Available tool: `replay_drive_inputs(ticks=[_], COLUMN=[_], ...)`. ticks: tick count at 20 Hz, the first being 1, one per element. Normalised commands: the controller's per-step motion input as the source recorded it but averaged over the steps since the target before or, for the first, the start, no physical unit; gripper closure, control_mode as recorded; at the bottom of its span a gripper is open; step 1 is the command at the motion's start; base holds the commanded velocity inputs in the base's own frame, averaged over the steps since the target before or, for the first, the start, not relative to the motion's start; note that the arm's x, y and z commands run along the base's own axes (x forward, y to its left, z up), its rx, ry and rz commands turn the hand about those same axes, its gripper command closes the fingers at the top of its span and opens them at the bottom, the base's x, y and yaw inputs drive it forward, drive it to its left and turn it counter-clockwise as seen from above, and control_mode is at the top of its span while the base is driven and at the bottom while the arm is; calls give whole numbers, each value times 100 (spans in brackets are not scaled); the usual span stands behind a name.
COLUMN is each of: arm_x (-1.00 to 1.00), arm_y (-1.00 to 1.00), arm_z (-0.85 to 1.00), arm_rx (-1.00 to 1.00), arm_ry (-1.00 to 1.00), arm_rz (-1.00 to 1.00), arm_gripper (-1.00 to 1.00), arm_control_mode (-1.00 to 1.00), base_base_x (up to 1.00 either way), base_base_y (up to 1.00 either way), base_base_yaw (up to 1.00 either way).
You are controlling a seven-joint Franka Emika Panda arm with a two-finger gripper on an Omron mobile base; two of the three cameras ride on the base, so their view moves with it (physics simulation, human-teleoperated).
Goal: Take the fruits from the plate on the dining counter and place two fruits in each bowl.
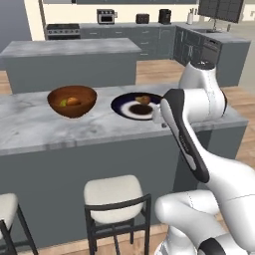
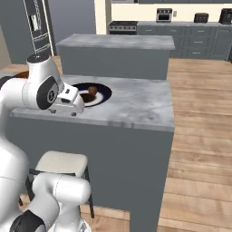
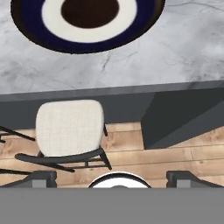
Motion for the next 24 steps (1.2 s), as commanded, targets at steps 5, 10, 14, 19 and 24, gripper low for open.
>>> replay_drive_inputs(ticks=[5, 10, 14, 19, 24], arm_x=[0, 0, 19, 96, 91], arm_y=[0, 0, -3, -11, 0], arm_z=[0, 0, 0, 12, 6], arm_rx=[0, 0, 1, 10, 3], arm_ry=[0, 0, 0, -2, -4], arm_rz=[0, 0, 0, 5, 16], arm_gripper=[-100, -100, -100, -100, -100], arm_control_mode=[100, 100, -100, -100, -100], base_base_x=[8, 36, 41, 0, 0], base_base_y=[-26, -24, -7, 0, 0], base_base_yaw=[-5, -4, 0, 0, 0])
